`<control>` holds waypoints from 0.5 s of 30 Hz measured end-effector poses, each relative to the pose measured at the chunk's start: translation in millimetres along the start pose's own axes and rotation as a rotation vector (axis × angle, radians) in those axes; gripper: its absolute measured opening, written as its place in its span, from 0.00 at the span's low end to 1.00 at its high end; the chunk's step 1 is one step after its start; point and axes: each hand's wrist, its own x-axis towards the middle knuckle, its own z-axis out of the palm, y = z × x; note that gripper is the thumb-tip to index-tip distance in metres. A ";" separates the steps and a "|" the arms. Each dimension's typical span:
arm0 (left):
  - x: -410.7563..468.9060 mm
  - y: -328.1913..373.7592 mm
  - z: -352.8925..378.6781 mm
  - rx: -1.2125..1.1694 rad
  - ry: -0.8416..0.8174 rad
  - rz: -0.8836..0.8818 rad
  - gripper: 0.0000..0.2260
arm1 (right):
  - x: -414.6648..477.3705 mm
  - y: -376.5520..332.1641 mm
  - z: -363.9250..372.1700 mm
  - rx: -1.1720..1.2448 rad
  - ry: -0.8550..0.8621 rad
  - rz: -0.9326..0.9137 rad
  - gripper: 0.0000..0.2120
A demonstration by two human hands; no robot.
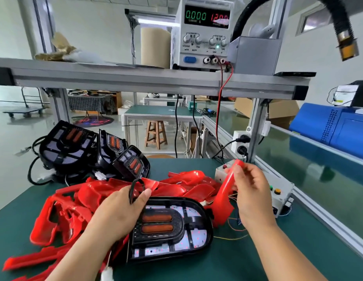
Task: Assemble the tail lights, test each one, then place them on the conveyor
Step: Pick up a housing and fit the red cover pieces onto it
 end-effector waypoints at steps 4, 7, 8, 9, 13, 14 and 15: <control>0.4 -5.7 0.8 0.306 0.110 -0.014 0.34 | 5.8 -5.8 -2.2 0.298 0.118 0.138 0.07; -4.5 -0.3 -0.4 0.435 0.276 0.102 0.29 | 7.5 -8.7 -0.6 0.510 0.182 0.297 0.10; -7.4 5.6 0.7 0.388 0.333 0.175 0.25 | 7.2 -10.6 0.4 0.546 0.194 0.344 0.10; -10.9 12.5 2.7 0.282 0.365 0.266 0.22 | 6.1 -13.4 1.8 0.580 0.188 0.379 0.10; -31.4 45.9 16.2 -0.241 0.148 0.497 0.15 | -7.5 -27.9 13.8 0.643 -0.069 0.396 0.06; -35.8 51.4 20.4 -0.317 0.057 0.508 0.17 | -14.4 -31.2 18.8 0.637 -0.168 0.385 0.07; -39.0 55.3 23.7 -0.370 -0.016 0.515 0.20 | -21.6 -33.7 24.3 0.626 -0.262 0.369 0.07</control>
